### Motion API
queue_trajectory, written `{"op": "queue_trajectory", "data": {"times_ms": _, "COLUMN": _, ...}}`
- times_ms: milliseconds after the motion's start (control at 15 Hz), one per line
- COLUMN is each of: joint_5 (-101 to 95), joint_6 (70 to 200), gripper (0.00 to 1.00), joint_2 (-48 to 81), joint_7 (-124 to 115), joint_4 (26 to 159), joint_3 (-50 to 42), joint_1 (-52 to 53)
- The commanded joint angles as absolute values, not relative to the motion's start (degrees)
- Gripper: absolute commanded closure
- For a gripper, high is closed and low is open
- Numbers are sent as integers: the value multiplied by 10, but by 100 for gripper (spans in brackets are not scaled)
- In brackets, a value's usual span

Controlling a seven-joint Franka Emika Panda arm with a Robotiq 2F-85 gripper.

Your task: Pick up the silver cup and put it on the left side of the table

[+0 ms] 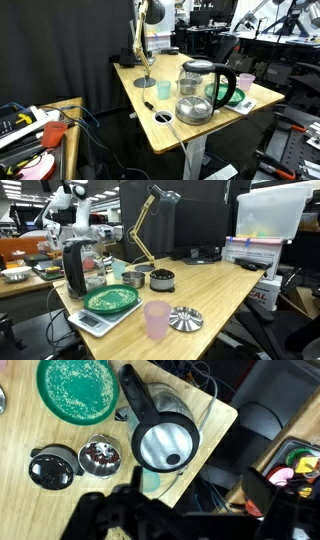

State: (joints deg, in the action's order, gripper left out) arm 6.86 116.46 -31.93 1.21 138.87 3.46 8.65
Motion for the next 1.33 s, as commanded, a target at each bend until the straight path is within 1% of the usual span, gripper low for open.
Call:
{"op": "queue_trajectory", "data": {"times_ms": 0, "joint_5": 71, "joint_6": 1162, "gripper": 0, "joint_2": -319, "joint_7": 14, "joint_4": 1387, "joint_3": 39, "joint_1": 82}}
{"op": "queue_trajectory", "data": {"times_ms": 333, "joint_5": 65, "joint_6": 1189, "gripper": 0, "joint_2": -286, "joint_7": -80, "joint_4": 1375, "joint_3": 49, "joint_1": 50}}
{"op": "queue_trajectory", "data": {"times_ms": 533, "joint_5": 60, "joint_6": 1246, "gripper": 0, "joint_2": -245, "joint_7": -135, "joint_4": 1376, "joint_3": 49, "joint_1": 26}}
{"op": "queue_trajectory", "data": {"times_ms": 600, "joint_5": 46, "joint_6": 1284, "gripper": 0, "joint_2": -219, "joint_7": -166, "joint_4": 1378, "joint_3": 54, "joint_1": 9}}
{"op": "queue_trajectory", "data": {"times_ms": 800, "joint_5": 4, "joint_6": 1343, "gripper": 0, "joint_2": -152, "joint_7": -254, "joint_4": 1364, "joint_3": 56, "joint_1": -24}}
{"op": "queue_trajectory", "data": {"times_ms": 933, "joint_5": -41, "joint_6": 1358, "gripper": 0, "joint_2": -111, "joint_7": -315, "joint_4": 1352, "joint_3": 54, "joint_1": -43}}
{"op": "queue_trajectory", "data": {"times_ms": 1000, "joint_5": -15, "joint_6": 1352, "gripper": 0, "joint_2": -138, "joint_7": -263, "joint_4": 1374, "joint_3": 39, "joint_1": -23}}
{"op": "queue_trajectory", "data": {"times_ms": 1267, "joint_5": -33, "joint_6": 1359, "gripper": 0, "joint_2": -110, "joint_7": -304, "joint_4": 1355, "joint_3": 40, "joint_1": -30}}
